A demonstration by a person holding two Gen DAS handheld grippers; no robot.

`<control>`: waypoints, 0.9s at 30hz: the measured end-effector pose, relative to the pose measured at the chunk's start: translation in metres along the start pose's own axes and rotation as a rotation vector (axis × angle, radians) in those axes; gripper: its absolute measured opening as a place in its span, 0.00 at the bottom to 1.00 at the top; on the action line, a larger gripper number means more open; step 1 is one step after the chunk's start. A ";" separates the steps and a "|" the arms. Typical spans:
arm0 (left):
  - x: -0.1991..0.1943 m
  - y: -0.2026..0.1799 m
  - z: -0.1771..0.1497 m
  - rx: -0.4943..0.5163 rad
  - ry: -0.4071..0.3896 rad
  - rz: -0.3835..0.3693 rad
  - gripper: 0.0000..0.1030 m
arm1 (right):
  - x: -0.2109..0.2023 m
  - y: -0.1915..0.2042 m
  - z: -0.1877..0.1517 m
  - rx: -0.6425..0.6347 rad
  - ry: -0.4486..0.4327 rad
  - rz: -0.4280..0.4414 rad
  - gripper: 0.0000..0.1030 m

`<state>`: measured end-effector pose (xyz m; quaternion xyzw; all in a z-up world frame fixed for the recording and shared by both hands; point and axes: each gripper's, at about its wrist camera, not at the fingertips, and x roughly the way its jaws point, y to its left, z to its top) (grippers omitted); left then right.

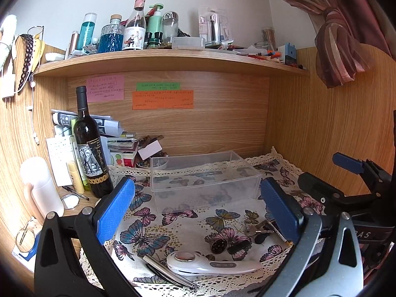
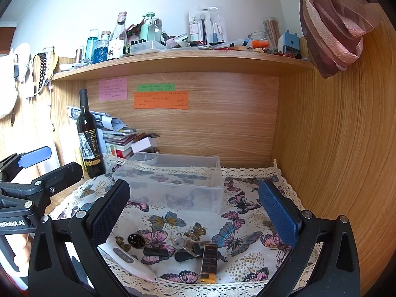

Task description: Organize rigid objects

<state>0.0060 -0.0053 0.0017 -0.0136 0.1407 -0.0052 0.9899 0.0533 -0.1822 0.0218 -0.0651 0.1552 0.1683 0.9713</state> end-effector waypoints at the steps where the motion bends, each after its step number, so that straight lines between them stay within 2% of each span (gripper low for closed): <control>1: 0.000 0.000 0.000 0.000 0.000 0.000 1.00 | 0.000 0.000 0.000 0.002 0.001 0.000 1.00; 27: 0.001 -0.002 -0.003 -0.007 0.002 -0.003 1.00 | 0.000 -0.001 0.001 0.006 0.004 0.004 1.00</control>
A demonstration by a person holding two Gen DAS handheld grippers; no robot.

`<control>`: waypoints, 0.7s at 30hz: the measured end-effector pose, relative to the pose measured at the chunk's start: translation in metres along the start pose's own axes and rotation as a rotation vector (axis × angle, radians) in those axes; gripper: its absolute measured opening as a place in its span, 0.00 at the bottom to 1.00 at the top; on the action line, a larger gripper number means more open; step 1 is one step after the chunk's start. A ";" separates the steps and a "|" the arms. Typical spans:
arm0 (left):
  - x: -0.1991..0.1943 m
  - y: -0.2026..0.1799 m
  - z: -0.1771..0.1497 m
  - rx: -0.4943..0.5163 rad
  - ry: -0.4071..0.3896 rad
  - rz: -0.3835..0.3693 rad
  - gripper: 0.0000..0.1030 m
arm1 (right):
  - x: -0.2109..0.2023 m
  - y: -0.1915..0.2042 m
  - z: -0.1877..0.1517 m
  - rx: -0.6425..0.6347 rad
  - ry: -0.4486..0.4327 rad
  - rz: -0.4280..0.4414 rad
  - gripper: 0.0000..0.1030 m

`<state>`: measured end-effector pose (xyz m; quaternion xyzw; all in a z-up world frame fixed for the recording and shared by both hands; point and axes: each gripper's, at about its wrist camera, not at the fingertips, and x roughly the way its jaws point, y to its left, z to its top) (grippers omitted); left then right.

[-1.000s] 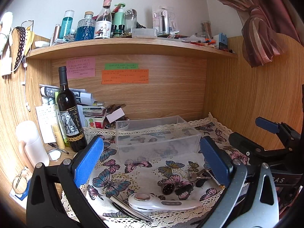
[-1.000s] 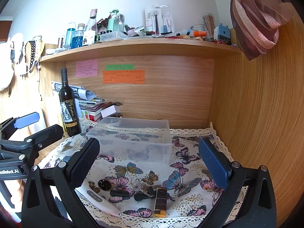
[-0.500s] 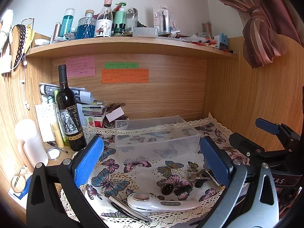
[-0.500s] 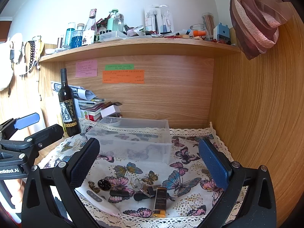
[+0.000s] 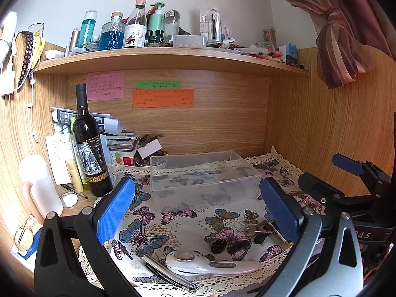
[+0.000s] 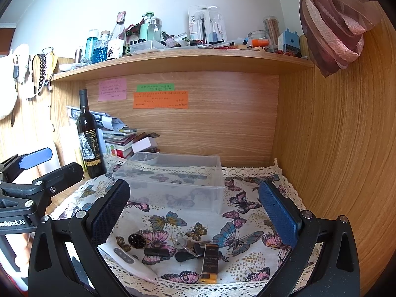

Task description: Organize rigid objects

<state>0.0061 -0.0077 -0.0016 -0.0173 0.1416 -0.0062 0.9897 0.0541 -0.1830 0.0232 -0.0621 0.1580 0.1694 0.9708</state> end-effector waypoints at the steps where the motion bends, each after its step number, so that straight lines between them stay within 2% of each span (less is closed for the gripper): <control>1: 0.000 0.000 0.000 0.000 0.000 0.001 1.00 | 0.000 0.000 0.000 0.000 0.000 0.000 1.00; 12: -0.005 0.007 -0.001 -0.005 -0.011 0.022 0.99 | 0.002 0.002 0.000 0.029 -0.015 0.011 1.00; 15: -0.008 0.016 -0.001 -0.007 -0.002 0.056 0.87 | 0.006 0.001 -0.004 0.031 0.004 0.015 0.96; 18: -0.010 0.030 -0.006 -0.014 0.023 0.090 0.85 | 0.012 0.000 -0.010 0.030 0.045 0.020 0.87; 21: -0.009 0.046 -0.017 -0.012 0.062 0.149 0.85 | 0.019 -0.003 -0.020 0.025 0.086 0.000 0.85</control>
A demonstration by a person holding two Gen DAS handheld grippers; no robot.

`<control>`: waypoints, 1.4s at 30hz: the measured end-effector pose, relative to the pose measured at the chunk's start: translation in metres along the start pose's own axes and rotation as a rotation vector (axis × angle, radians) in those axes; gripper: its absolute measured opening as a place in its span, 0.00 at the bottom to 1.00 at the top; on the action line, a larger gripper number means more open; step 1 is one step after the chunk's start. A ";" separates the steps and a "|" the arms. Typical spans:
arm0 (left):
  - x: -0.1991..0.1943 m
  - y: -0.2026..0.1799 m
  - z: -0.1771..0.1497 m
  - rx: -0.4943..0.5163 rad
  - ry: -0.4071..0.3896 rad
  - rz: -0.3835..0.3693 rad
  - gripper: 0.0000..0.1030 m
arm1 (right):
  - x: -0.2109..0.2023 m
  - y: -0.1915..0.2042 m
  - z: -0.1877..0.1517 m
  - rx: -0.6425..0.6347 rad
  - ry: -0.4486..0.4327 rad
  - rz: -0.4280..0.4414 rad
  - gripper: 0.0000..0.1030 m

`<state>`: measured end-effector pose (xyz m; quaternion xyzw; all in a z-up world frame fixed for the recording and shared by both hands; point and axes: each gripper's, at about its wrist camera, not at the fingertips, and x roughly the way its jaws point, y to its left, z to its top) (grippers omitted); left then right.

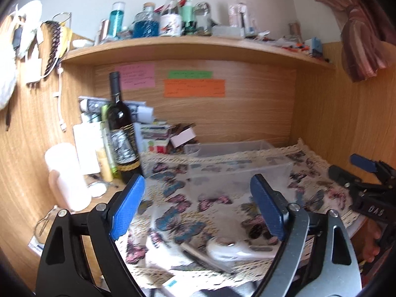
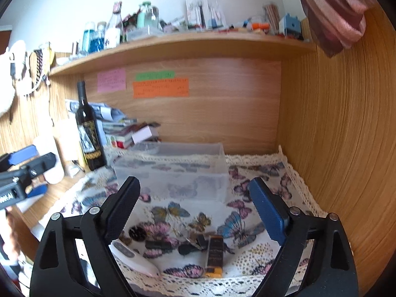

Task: Organize rigid objects
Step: 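Grasp the white travel adaptor with the left tool while the right tool grasps the black-gold tube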

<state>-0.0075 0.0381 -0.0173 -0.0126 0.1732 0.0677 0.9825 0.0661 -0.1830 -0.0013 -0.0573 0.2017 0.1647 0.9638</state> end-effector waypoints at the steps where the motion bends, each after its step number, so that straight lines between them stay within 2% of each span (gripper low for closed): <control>1: 0.003 0.006 -0.005 -0.003 0.025 0.011 0.85 | 0.002 -0.002 -0.003 0.001 0.016 -0.003 0.84; 6: 0.016 0.023 -0.036 -0.017 0.130 0.044 0.85 | 0.018 -0.010 -0.021 0.013 0.106 -0.023 0.77; 11: 0.034 0.029 -0.071 -0.056 0.251 0.053 0.84 | 0.032 -0.017 -0.037 0.029 0.191 -0.039 0.75; 15: 0.040 0.027 -0.098 -0.074 0.310 0.057 0.83 | 0.043 -0.023 -0.050 0.037 0.255 -0.056 0.73; 18: 0.040 0.027 -0.111 -0.096 0.325 0.062 0.73 | 0.051 -0.027 -0.060 0.050 0.306 -0.058 0.69; 20: 0.043 0.028 -0.119 -0.114 0.347 0.050 0.62 | 0.055 -0.032 -0.066 0.074 0.334 -0.053 0.69; 22: 0.045 0.029 -0.124 -0.125 0.362 0.051 0.46 | 0.059 -0.035 -0.069 0.096 0.352 -0.041 0.65; 27: 0.044 0.034 -0.117 -0.146 0.344 0.036 0.45 | 0.072 -0.033 -0.075 0.082 0.390 -0.036 0.49; 30: 0.046 0.039 -0.107 -0.161 0.334 0.016 0.30 | 0.075 -0.033 -0.079 0.061 0.407 -0.051 0.32; 31: 0.048 0.040 -0.104 -0.165 0.333 0.009 0.27 | 0.074 -0.033 -0.079 0.060 0.405 -0.058 0.24; 32: 0.051 0.042 -0.100 -0.170 0.328 -0.001 0.24 | 0.073 -0.034 -0.078 0.063 0.403 -0.059 0.21; 34: 0.055 0.043 -0.092 -0.165 0.320 -0.014 0.01 | 0.071 -0.037 -0.076 0.078 0.392 -0.044 0.20; 37: 0.059 0.046 -0.083 -0.168 0.305 -0.026 0.01 | 0.068 -0.039 -0.071 0.076 0.371 -0.045 0.20; 41: 0.061 0.055 -0.078 -0.168 0.304 -0.001 0.04 | 0.066 -0.040 -0.067 0.079 0.352 -0.055 0.20; 42: 0.060 0.057 -0.078 -0.171 0.306 0.003 0.12 | 0.065 -0.041 -0.065 0.081 0.347 -0.060 0.20</control>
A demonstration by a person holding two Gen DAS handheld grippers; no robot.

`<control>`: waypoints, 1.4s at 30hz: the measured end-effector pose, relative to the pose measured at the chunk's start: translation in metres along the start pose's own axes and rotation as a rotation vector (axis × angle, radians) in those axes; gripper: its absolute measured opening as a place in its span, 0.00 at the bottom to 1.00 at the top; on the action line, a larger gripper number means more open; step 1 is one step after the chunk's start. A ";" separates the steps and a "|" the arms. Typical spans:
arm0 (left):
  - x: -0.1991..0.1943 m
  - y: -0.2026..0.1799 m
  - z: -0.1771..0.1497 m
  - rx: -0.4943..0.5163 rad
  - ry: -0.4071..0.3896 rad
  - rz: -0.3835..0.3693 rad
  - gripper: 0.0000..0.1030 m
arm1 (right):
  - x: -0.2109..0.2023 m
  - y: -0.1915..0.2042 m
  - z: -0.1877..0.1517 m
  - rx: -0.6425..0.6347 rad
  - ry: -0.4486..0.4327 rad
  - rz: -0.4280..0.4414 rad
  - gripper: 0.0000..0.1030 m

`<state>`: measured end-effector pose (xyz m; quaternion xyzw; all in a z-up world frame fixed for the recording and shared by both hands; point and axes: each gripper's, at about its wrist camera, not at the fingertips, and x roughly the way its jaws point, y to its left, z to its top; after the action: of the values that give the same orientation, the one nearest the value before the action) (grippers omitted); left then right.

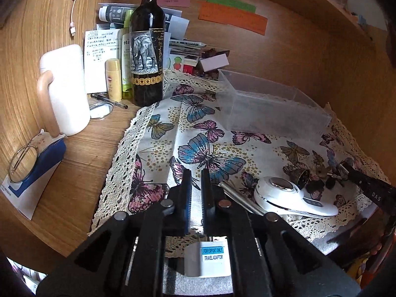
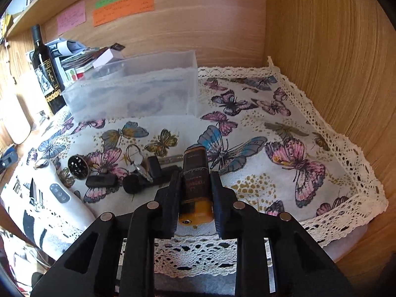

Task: Organize rigid objects
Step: 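Grasp the white travel adaptor with the left tool while the right tool grasps the black-gold tube, then drop the adaptor into the clear box with the left tool while the right tool drops the tube in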

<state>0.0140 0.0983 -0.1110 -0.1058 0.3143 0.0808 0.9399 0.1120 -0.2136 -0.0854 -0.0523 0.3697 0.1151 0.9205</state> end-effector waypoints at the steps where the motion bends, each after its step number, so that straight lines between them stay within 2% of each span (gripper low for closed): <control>1: -0.002 0.002 -0.001 -0.003 0.001 0.002 0.24 | -0.001 -0.001 0.002 0.003 -0.005 -0.002 0.20; 2: -0.005 0.003 -0.003 -0.006 -0.001 0.002 0.30 | -0.002 -0.002 0.003 0.006 -0.011 -0.002 0.20; 4: -0.011 0.005 -0.007 -0.006 -0.007 0.009 0.53 | -0.006 -0.002 0.006 0.011 -0.024 -0.004 0.20; 6: -0.016 0.002 -0.014 0.011 -0.006 0.026 0.58 | -0.009 -0.002 0.009 0.011 -0.038 -0.004 0.20; 14: 0.001 -0.006 -0.049 0.047 0.094 0.004 0.58 | -0.021 0.006 0.020 -0.004 -0.094 0.023 0.20; 17: -0.002 -0.009 -0.057 0.089 0.039 0.055 0.46 | -0.024 0.011 0.026 -0.016 -0.116 0.038 0.20; 18: -0.004 -0.009 -0.057 0.092 0.034 0.061 0.36 | -0.024 0.012 0.027 -0.018 -0.120 0.043 0.20; 22: -0.006 -0.003 -0.048 0.058 0.047 0.036 0.36 | -0.022 0.017 0.033 -0.029 -0.129 0.065 0.20; 25: -0.010 -0.004 -0.034 0.068 0.022 0.042 0.35 | -0.021 0.019 0.037 -0.032 -0.136 0.081 0.20; 33: -0.019 -0.024 0.031 0.115 -0.098 -0.021 0.36 | -0.023 0.022 0.061 -0.054 -0.182 0.101 0.20; 38: -0.009 -0.047 0.071 0.156 -0.162 -0.054 0.36 | -0.024 0.022 0.082 -0.066 -0.232 0.111 0.20; 42: 0.008 -0.062 0.099 0.173 -0.162 -0.092 0.36 | -0.018 0.024 0.101 -0.070 -0.258 0.126 0.20</control>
<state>0.0907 0.0639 -0.0301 -0.0318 0.2380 0.0187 0.9706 0.1612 -0.1756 -0.0006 -0.0458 0.2468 0.1911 0.9489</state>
